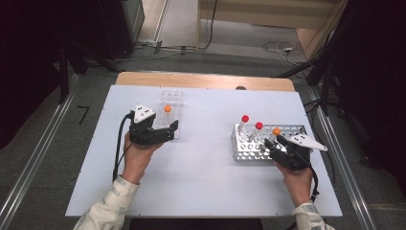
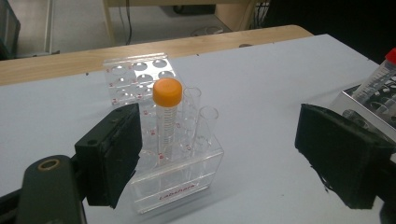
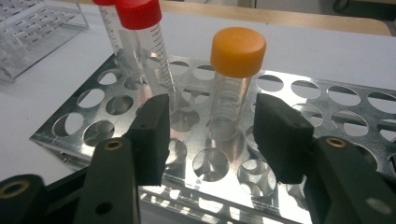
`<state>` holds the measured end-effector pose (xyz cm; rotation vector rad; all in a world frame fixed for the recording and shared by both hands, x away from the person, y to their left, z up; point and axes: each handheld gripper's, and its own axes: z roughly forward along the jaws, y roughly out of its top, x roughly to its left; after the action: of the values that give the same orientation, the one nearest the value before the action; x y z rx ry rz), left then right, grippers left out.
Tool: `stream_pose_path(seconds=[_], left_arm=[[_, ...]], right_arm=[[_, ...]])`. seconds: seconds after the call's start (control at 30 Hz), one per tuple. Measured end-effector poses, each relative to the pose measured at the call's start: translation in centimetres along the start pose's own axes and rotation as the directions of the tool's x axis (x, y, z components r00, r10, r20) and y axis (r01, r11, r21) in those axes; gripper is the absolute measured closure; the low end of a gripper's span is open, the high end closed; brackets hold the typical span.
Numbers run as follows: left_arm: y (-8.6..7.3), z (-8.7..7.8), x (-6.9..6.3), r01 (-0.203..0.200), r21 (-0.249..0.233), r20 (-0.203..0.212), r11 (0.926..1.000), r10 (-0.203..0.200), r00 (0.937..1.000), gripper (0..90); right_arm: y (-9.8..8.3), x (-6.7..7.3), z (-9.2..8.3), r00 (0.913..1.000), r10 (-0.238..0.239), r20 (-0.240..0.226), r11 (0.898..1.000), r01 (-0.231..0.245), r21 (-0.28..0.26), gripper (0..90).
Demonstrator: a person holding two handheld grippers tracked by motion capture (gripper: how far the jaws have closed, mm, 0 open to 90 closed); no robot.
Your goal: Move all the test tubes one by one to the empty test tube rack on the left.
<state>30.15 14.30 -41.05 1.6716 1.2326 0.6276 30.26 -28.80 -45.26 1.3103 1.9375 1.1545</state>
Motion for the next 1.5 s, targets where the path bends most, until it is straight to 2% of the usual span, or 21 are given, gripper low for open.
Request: stream_pose_path(seconds=[0.4, 0.6, 0.9, 1.1, 1.3, 1.5], left_arm=[[-0.1, 0.1, -0.1, 0.0, 0.005, 0.0, 1.0, 0.0, 1.0, 15.4], [-0.1, 0.1, -0.1, -0.001, 0.006, 0.001, 1.0, 0.001, 1.0, 15.5], [-0.1, 0.1, -0.1, 0.0, 0.006, -0.003, 1.0, 0.0, 1.0, 15.5], [-0.1, 0.1, -0.1, 0.001, 0.005, -0.004, 1.0, -0.001, 1.0, 15.5], [-0.1, 0.0, -0.1, 0.0, 0.002, -0.002, 1.0, 0.0, 1.0, 15.5], [0.0, 0.0, 0.0, 0.003, 0.001, -0.002, 1.0, -0.003, 1.0, 15.5]], right_arm=[[0.0, -0.1, 0.7, 0.9999, 0.009, 0.014, 1.0, -0.009, -0.002, 70.6], [0.2, -0.1, 0.5, 0.9997, 0.013, 0.019, 1.0, -0.013, -0.012, 71.5], [2.2, 0.0, -1.6, 0.9997, 0.012, 0.023, 0.997, -0.01, -0.077, 71.8], [3.2, 0.5, -3.0, 0.9994, -0.013, 0.033, 0.994, 0.017, -0.11, 71.8], [3.6, 1.4, -3.7, 0.9996, -0.027, -0.003, 0.993, 0.026, -0.115, 71.8], [3.8, 2.8, -3.5, 0.9974, -0.05, -0.051, 0.993, 0.044, -0.109, 71.8]])
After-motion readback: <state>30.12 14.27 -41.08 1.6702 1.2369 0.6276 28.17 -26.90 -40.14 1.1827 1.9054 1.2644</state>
